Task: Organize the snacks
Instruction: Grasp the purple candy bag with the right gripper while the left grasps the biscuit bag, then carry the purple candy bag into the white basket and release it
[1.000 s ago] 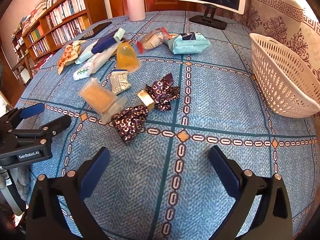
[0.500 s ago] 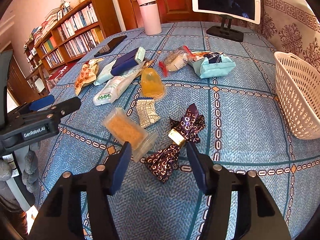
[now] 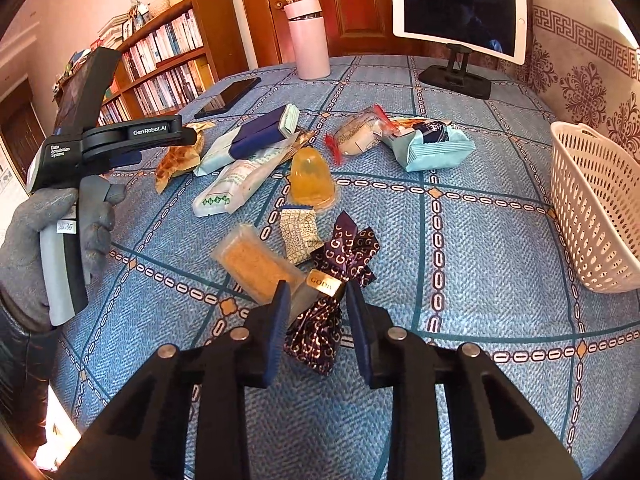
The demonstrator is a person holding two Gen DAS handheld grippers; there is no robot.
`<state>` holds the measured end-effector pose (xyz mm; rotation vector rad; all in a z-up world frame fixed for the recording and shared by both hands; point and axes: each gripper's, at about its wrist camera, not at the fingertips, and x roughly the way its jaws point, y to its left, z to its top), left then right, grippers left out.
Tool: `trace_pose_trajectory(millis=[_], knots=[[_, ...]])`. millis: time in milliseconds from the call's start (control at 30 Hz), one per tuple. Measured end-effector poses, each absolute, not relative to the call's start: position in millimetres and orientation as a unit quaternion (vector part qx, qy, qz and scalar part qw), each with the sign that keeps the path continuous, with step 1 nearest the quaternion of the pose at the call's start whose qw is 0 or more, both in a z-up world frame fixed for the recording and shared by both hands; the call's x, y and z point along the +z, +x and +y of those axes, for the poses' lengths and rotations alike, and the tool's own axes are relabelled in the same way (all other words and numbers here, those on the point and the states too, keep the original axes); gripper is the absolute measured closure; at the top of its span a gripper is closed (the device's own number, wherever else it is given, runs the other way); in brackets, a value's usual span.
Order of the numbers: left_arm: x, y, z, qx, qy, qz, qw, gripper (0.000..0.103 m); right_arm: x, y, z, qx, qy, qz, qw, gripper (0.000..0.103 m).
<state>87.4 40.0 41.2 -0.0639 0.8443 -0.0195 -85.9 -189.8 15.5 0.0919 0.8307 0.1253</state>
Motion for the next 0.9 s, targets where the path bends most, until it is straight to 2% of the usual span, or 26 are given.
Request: trace_pose_trajectory(millis=[267, 433, 467, 500, 633, 900], knots=[[24, 113, 46, 0.001, -0.047, 0.434, 0.900, 0.005, 9, -81, -198, 0.064, 0.059, 0.413, 0.907, 0.073], [20, 113, 47, -0.022, -0.071, 0.443, 0.893, 0.027, 8, -79, -200, 0.066, 0.067, 0.414, 0.905, 0.072], [20, 112, 47, -0.027, -0.075, 0.443, 0.893, 0.030, 7, -79, -201, 0.067, 0.070, 0.415, 0.905, 0.070], [21, 111, 46, -0.031, -0.077, 0.442, 0.893, 0.039, 7, -79, -203, 0.067, 0.074, 0.416, 0.904, 0.067], [25, 101, 44, -0.025, -0.072, 0.435, 0.897, 0.049, 4, -81, -207, 0.071, 0.094, 0.421, 0.899, 0.062], [56, 68, 35, -0.024, -0.047, 0.383, 0.922, 0.050, 3, -90, -199, 0.077, 0.079, 0.424, 0.899, 0.062]])
